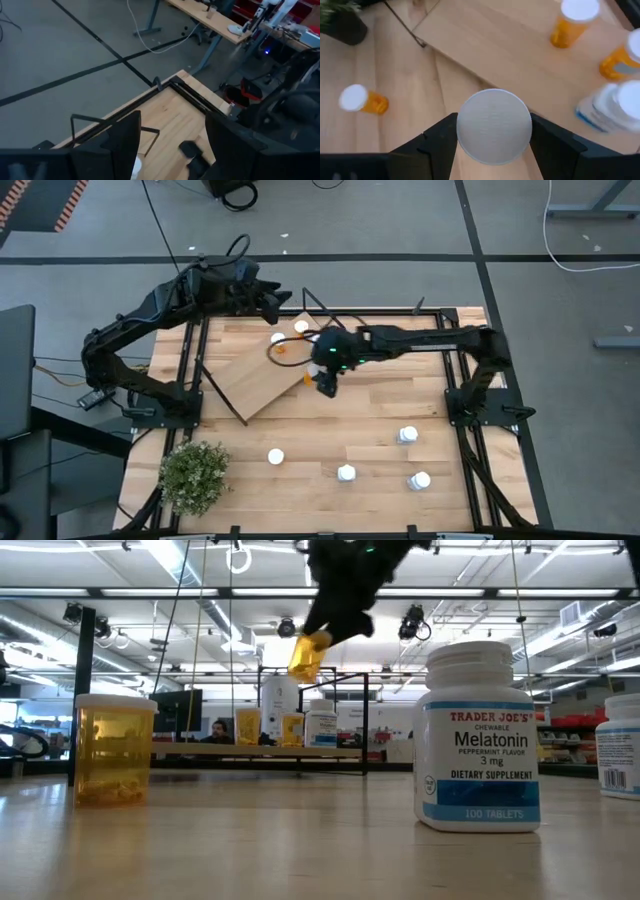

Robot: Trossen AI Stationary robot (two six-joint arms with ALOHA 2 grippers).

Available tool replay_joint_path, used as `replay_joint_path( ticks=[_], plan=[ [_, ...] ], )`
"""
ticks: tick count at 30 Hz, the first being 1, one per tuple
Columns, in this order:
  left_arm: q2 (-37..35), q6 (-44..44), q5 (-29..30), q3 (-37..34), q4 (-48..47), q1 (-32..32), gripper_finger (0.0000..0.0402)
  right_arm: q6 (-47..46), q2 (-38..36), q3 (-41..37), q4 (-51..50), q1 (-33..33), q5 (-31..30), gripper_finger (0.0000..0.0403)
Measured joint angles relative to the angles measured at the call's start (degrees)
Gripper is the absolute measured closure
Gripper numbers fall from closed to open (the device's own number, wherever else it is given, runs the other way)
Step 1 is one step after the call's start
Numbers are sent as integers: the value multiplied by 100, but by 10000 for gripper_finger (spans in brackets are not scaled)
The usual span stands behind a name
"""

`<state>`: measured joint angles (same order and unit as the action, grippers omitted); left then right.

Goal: Pick and place medicine bottles onto shelf by color
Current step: Put the orange pill bottle on the shelf

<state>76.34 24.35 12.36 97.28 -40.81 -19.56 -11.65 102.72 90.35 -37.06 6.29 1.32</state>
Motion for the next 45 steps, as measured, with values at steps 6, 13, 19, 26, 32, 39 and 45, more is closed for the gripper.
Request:
replay_joint_path(
  ticks=[6, 13, 19, 26, 32, 39, 45],
  plan=[
    [-135, -26, -11, -3, -51, -36, 173, 332, 1098, 1293, -628, 101, -92, 168],
    [-280, -104, -13, -3, -31, -54, 173, 480, 1756, 1935, -752, 302, -109, 168],
    [-305, -101, -17, -3, -29, -48, 173, 694, 2034, 1991, -734, 498, -133, 168],
    [-302, -100, -101, -3, -33, -46, 173, 921, 2113, 1988, -548, 604, -196, 168],
    [-300, -104, -102, -3, -44, -46, 173, 995, 2251, 1990, -442, 644, -216, 168],
    [-285, -106, -102, -3, -112, -45, 173, 1018, 2254, 1982, -303, 633, -266, 168],
    [-285, -112, -104, -3, -111, -45, 173, 1020, 2254, 1982, -310, 647, -279, 168]
  ],
)
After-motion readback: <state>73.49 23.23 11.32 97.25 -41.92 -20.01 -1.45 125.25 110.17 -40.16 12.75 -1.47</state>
